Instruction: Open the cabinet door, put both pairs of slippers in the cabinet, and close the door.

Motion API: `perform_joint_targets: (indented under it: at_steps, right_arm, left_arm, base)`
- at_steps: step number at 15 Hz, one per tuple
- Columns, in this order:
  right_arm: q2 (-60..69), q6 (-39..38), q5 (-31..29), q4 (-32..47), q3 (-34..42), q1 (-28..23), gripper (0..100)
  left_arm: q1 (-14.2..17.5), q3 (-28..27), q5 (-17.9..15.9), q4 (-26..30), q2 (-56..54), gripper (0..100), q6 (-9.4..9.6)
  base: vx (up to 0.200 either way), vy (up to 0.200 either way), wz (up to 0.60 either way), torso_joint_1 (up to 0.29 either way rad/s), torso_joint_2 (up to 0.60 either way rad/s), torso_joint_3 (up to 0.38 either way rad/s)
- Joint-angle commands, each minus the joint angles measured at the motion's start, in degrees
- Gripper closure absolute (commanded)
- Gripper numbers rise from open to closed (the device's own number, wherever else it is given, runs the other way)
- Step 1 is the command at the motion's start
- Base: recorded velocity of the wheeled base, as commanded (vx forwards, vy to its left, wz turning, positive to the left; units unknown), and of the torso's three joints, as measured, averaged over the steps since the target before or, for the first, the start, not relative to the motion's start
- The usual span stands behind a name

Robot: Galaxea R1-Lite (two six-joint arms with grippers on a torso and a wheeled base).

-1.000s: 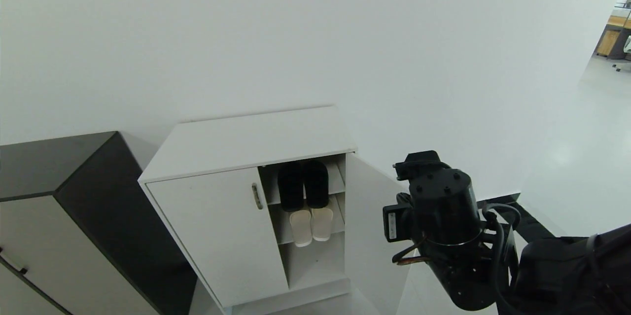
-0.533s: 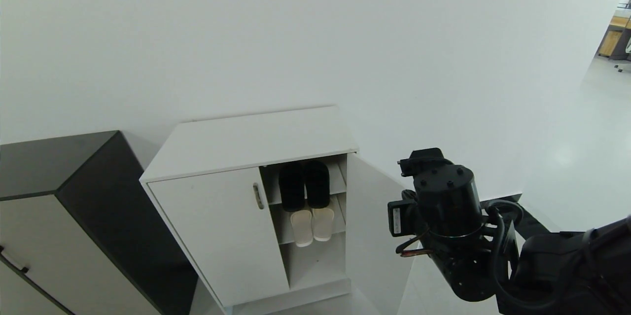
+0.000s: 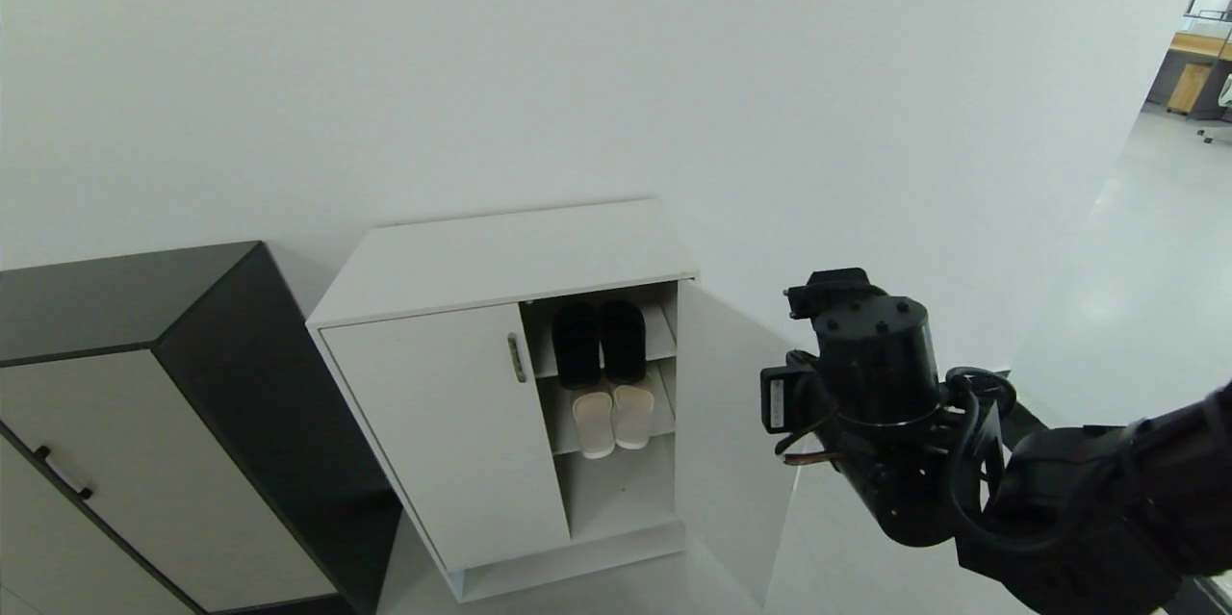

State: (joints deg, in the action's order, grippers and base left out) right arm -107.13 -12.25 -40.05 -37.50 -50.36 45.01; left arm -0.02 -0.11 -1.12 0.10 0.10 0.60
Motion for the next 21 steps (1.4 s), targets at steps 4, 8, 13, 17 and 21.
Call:
perform_joint_targets:
  at_steps: [4, 8, 13, 17, 21]
  right_arm:
    - [-6.5, -0.1, 5.9, 2.3, -10.0, -8.3, 100]
    - [-11.2, -0.3, 6.1, 2.3, -14.9, -13.2, 100]
    - [-16.2, -0.6, 8.7, 1.6, -16.9, -16.4, 100]
    - [-18.1, -0.8, 9.9, 1.5, -17.9, -17.7, 100]
    - [-19.8, -0.8, 9.9, 1.1, -18.1, -17.8, 100]
  left_arm:
    - [0.0, 0.0, 0.0, 0.0, 0.0, 100, 0.02]
    - [0.0, 0.0, 0.0, 0.0, 0.0, 100, 0.02]
    - [0.0, 0.0, 0.0, 0.0, 0.0, 100, 0.02]
    - [0.0, 0.0, 0.0, 0.0, 0.0, 100, 0.02]
    - [0.0, 0.0, 0.0, 0.0, 0.0, 100, 0.02]
  base:
    - [0.0, 0.0, 0.0, 0.0, 0.0, 0.0]
    - [0.0, 0.0, 0.0, 0.0, 0.0, 0.0]
    - [0.0, 0.0, 0.0, 0.0, 0.0, 0.0]
    - [0.0, 0.0, 0.0, 0.0, 0.0, 0.0]
    - [0.0, 0.0, 0.0, 0.0, 0.0, 0.0]
